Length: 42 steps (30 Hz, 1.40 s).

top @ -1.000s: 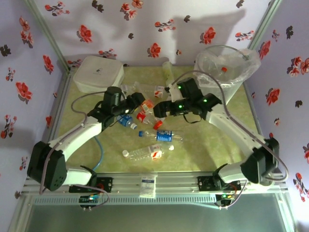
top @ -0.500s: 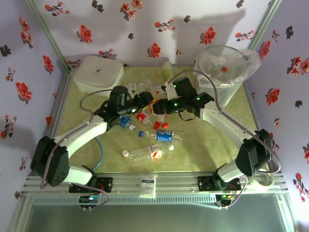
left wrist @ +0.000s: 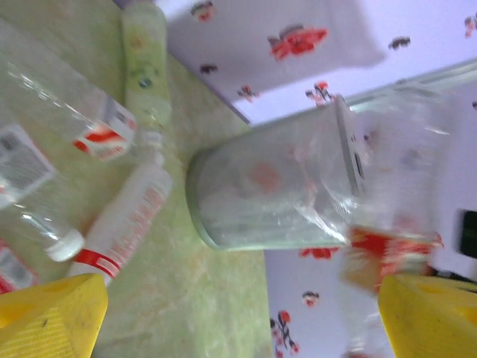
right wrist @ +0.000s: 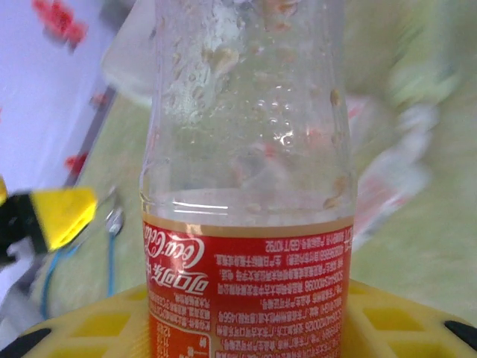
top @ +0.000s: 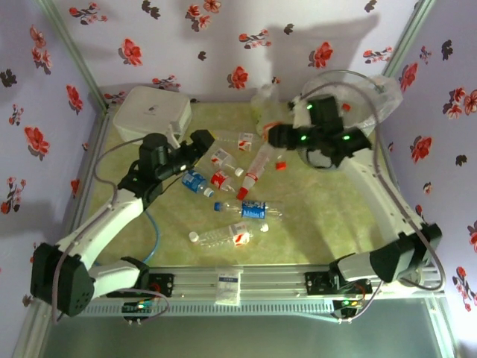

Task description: Put the plastic bottles in the bin

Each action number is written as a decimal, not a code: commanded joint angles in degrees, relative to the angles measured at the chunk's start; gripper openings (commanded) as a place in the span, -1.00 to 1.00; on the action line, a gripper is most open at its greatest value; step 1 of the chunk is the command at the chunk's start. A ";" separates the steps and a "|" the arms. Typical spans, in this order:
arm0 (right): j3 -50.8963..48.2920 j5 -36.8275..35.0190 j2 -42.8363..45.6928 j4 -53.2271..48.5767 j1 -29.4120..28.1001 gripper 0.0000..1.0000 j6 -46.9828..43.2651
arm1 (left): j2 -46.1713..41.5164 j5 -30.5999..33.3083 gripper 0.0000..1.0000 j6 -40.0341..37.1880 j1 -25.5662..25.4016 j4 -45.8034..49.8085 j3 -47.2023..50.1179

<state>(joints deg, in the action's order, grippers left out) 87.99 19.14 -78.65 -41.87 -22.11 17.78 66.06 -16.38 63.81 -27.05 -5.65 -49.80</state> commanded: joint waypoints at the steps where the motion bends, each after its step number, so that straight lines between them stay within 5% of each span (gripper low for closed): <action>1: 10.66 -13.35 2.87 -8.77 3.67 -0.12 -4.16 | -2.51 5.40 0.90 -5.08 0.48 9.17 2.43; 5: 22.31 -27.47 -0.81 -12.20 9.30 -0.27 -7.23 | -3.81 9.98 0.91 -6.66 1.07 13.12 5.53; 11: 38.48 -32.59 -15.10 -17.13 19.01 -0.34 -11.17 | -2.16 11.84 0.87 -5.26 2.90 9.63 10.06; 16: 45.63 -31.74 -24.81 -20.85 20.97 -0.35 -12.13 | -0.76 12.07 0.87 -5.66 3.27 8.28 10.93; 32: 41.60 -24.82 -34.28 -27.39 21.05 -0.30 -16.23 | 3.92 12.87 0.86 -6.24 4.78 5.29 14.93; 42: 29.68 -18.81 -25.95 -29.75 19.85 -0.29 -16.76 | 8.72 11.17 0.85 -4.93 4.80 1.97 14.23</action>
<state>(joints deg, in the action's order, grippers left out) 119.61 -3.90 -108.62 -65.23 -1.17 2.48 73.91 -4.71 59.18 -22.79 -1.58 -35.18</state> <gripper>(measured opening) 0.441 0.930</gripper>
